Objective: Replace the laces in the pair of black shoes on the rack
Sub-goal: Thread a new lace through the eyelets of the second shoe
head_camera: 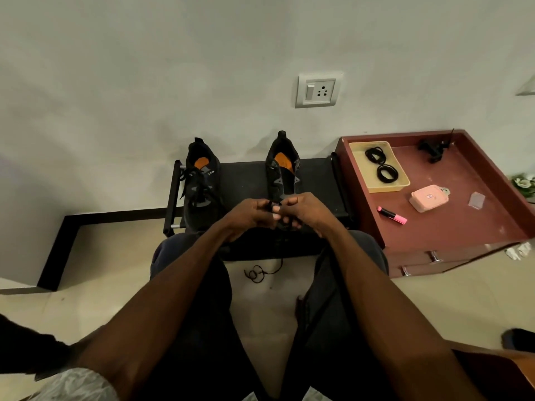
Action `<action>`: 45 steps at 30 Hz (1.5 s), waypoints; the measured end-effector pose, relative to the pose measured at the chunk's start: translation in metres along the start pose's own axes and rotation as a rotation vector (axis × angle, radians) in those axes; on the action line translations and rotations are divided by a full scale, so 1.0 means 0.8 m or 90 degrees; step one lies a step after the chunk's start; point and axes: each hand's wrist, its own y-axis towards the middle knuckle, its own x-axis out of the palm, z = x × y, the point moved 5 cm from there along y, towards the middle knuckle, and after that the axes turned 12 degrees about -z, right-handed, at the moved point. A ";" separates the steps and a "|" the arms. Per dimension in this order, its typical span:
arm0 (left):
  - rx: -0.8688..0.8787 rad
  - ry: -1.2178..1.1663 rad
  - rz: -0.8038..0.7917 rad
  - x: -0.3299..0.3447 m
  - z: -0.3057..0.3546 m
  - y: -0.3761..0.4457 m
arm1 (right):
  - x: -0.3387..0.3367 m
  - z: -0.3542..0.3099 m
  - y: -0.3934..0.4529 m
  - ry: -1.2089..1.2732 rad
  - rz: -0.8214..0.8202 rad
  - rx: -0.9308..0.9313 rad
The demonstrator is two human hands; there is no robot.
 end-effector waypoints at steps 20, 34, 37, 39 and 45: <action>-0.007 -0.196 -0.030 -0.009 0.003 -0.004 | -0.046 0.032 0.012 -0.022 0.217 0.112; 0.002 -0.036 0.161 -0.008 -0.006 0.053 | -0.031 0.020 0.041 -0.031 0.170 -0.023; 0.016 -0.071 0.175 -0.009 -0.002 0.057 | -0.034 0.025 0.040 0.059 0.161 -0.026; 0.017 -0.112 0.212 -0.013 -0.003 0.058 | -0.032 0.029 0.040 0.079 0.161 -0.014; 0.014 -0.092 0.223 -0.016 -0.012 0.075 | -0.044 0.037 0.039 0.049 0.199 0.048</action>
